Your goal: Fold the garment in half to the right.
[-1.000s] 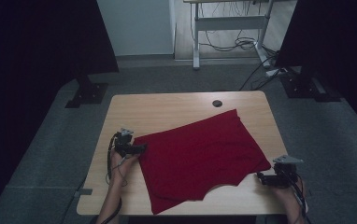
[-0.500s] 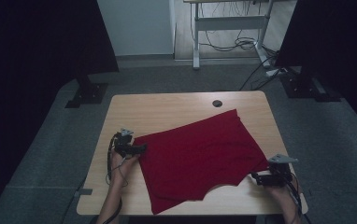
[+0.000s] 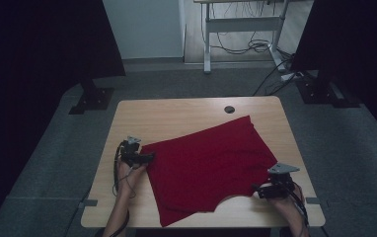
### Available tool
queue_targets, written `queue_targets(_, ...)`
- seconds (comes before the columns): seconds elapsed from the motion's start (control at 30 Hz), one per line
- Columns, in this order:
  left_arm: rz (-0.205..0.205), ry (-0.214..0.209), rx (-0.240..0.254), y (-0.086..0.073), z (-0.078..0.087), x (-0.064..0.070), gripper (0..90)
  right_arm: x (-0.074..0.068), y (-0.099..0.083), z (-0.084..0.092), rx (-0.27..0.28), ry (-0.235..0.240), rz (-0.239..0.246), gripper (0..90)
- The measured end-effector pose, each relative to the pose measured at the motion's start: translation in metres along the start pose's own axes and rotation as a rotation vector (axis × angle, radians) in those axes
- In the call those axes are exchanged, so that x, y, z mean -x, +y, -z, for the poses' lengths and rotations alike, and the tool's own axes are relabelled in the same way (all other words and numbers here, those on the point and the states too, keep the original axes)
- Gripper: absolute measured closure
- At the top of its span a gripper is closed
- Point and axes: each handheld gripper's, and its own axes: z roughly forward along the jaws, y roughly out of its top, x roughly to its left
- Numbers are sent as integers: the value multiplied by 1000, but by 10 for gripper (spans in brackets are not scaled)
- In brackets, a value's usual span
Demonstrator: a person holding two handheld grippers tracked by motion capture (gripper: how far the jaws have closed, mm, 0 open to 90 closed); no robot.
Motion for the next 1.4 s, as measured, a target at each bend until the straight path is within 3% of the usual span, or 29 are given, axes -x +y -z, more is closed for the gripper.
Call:
queue_targets(0.1, 1, 1, 0, 0, 0, 0, 81, 0, 0, 0, 0, 0, 0, 52)
queue_targets(0.13, 0, 1, -1, 0, 0, 0, 81, -14, 6, -7, -14, 32, 34, 51)
queue_targets(0.23, 1, 2, -1, 0, 0, 0, 81, -21, 9, -10, -12, 51, 44, 51)
queue_targets(0.27, 1, 2, -1, 0, 0, 0, 81, -32, 14, -15, -10, 85, 58, 51)
queue_targets(0.37, 1, 2, -1, 0, 0, 0, 81, -42, 17, -19, -14, 116, 73, 51)
queue_targets(0.47, 2, 2, -1, 0, 0, 0, 81, -46, 19, -21, -17, 128, 75, 51)
queue_targets(0.5, 2, 2, -1, 0, 0, 0, 81, -57, 23, -25, -15, 167, 88, 47)
queue_targets(0.67, 3, 3, -1, 0, 0, 0, 81, -61, 24, -27, -16, 175, 96, 46)
queue_targets(0.7, 2, 3, -1, 0, 0, 0, 81, -73, 28, -31, -17, 203, 120, 45)
queue_targets(1.03, 4, 2, 1, 0, 0, 0, 81, -105, 39, -44, -28, 260, 201, 52)
queue_targets(1.07, 4, 2, 1, 0, 0, 0, 81, -112, 42, -45, -16, 288, 210, 64)
queue_targets(1.37, 4, 2, 1, 0, 0, 0, 81, -128, 46, -51, -18, 326, 246, 64)
queue_targets(1.4, 4, 2, 1, 0, 0, 0, 81, -141, 49, -56, -24, 353, 272, 64)
